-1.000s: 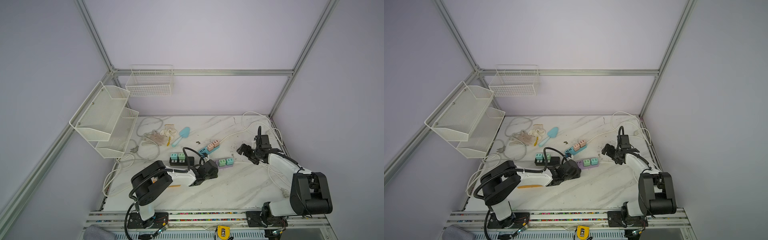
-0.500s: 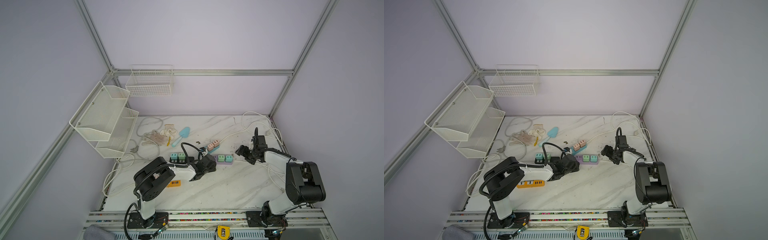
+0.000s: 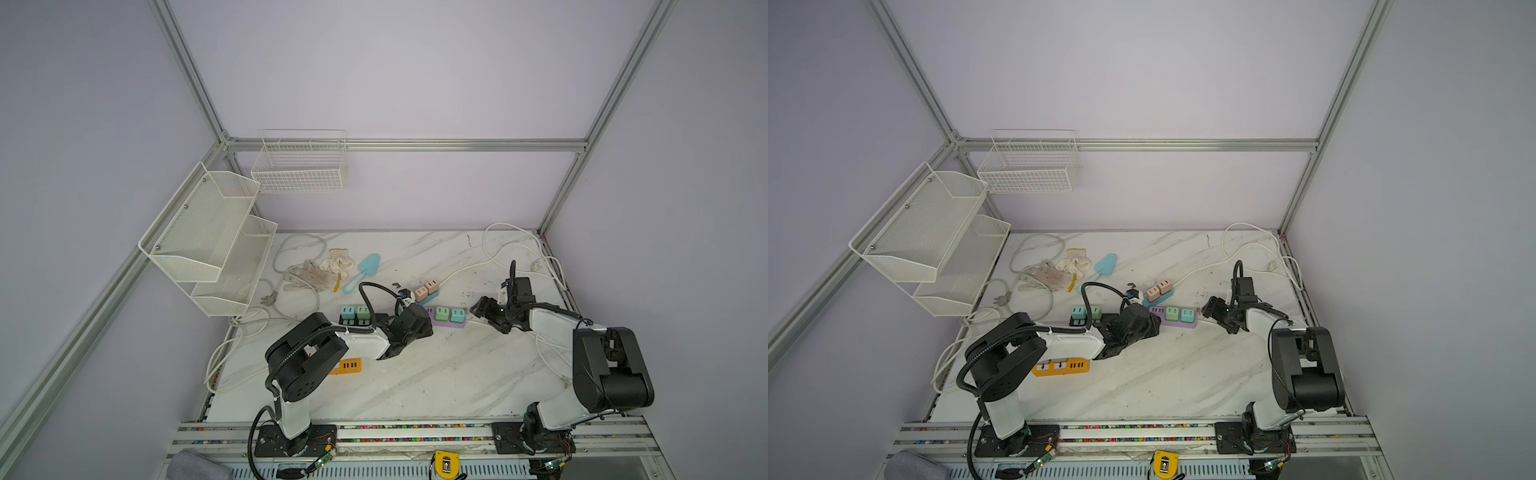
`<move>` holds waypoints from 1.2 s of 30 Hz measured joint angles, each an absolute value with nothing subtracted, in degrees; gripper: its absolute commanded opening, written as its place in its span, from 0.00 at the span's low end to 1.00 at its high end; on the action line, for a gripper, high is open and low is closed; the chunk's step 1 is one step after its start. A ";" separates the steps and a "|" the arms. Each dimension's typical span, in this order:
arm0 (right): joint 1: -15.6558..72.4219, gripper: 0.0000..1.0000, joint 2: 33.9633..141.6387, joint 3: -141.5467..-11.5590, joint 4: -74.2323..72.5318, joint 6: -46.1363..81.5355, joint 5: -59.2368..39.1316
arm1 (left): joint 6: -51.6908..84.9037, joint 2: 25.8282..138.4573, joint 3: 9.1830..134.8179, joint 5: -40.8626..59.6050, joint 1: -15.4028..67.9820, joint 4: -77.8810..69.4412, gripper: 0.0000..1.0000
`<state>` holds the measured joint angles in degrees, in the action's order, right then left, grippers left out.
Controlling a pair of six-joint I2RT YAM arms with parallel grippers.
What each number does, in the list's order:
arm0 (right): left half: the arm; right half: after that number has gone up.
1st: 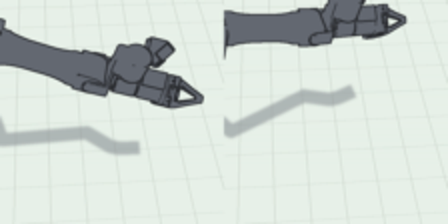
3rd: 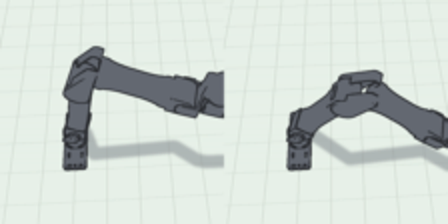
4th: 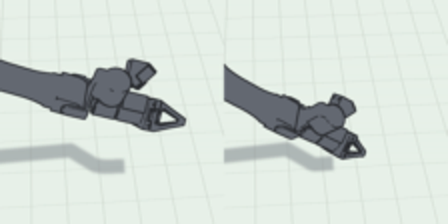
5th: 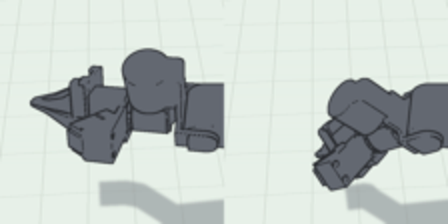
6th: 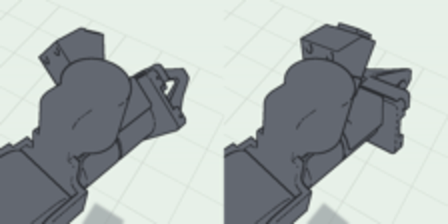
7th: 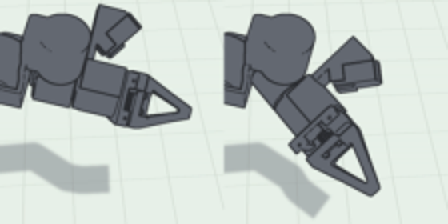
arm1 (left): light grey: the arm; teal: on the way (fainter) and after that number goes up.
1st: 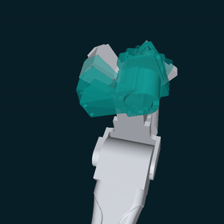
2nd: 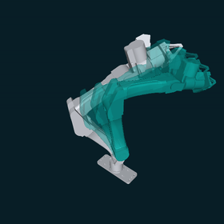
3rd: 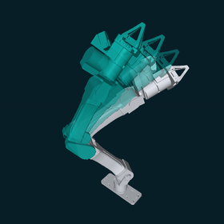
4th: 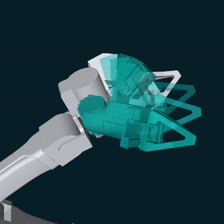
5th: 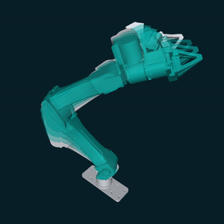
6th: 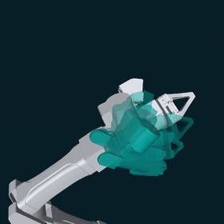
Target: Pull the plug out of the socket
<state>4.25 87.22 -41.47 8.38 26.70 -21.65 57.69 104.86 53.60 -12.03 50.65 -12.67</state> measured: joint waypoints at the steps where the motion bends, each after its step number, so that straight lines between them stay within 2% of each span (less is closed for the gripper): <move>1: 4.62 0.80 86.67 -40.97 8.51 26.81 -21.85 | 57.69 104.38 53.49 -12.10 50.30 -12.60 0.34; 12: 9.82 0.81 79.09 -37.95 12.88 30.85 -21.63 | 58.13 100.14 51.35 -10.59 46.39 -13.61 0.36; 19: 11.42 0.82 76.51 -46.28 19.11 28.71 -17.87 | 60.84 98.26 51.35 -8.14 46.35 -12.25 0.40; 23: 19.20 0.82 76.60 -52.75 20.86 26.65 -14.63 | 63.68 96.79 51.20 -6.72 46.04 -11.16 0.42; 28: 26.59 0.82 79.99 -60.25 24.56 24.01 -10.11 | 65.93 93.82 49.12 -5.34 44.88 -9.45 0.44; 36: 32.84 0.81 90.02 -69.21 32.47 19.46 -2.46 | 66.41 89.67 46.57 -4.97 44.38 -7.86 0.44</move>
